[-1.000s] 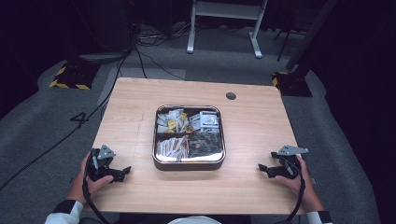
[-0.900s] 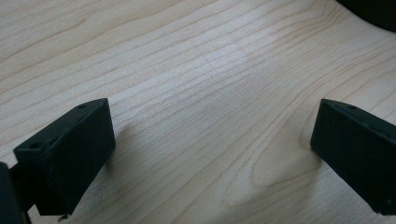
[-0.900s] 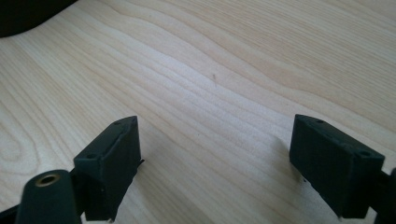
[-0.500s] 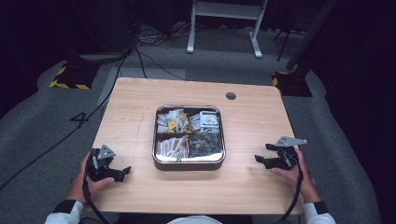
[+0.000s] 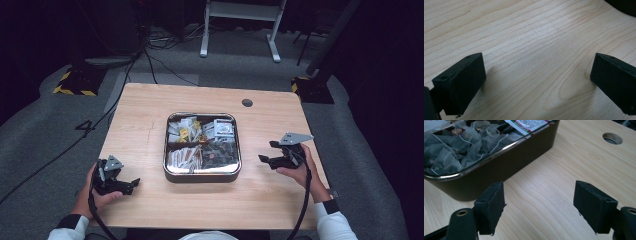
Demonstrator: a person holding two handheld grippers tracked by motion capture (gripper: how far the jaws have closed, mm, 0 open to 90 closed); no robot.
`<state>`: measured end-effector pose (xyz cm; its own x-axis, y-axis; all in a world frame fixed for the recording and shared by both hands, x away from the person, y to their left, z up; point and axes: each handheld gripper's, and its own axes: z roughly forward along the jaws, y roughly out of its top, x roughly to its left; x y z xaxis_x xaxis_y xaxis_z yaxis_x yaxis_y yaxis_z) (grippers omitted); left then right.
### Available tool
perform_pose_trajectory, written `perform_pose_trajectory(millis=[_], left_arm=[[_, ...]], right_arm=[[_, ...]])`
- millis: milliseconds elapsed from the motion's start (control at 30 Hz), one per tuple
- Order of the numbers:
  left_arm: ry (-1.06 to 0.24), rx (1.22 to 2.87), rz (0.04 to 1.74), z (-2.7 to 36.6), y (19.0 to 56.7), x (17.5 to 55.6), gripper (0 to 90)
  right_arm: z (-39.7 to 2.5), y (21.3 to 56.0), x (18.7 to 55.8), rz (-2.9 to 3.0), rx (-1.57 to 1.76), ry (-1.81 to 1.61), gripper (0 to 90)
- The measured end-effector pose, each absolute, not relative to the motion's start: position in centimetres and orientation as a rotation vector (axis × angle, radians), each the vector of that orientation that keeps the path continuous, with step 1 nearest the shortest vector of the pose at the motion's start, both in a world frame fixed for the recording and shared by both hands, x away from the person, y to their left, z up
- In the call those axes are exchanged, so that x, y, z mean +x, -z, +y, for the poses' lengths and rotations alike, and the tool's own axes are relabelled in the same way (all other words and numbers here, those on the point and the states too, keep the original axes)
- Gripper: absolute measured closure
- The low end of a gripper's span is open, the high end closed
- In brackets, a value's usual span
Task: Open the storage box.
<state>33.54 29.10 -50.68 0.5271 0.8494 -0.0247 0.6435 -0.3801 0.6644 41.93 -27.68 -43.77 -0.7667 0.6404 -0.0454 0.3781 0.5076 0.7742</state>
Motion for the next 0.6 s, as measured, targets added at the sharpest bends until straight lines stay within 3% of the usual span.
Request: perform_pose_trajectory(millis=[600], left_arm=[[-0.428,2.145,1.206,29.1,50.7,33.5,0.3]], right_arm=[[-22.3,41.6,44.8,2.482,0.742,-1.149,26.9]])
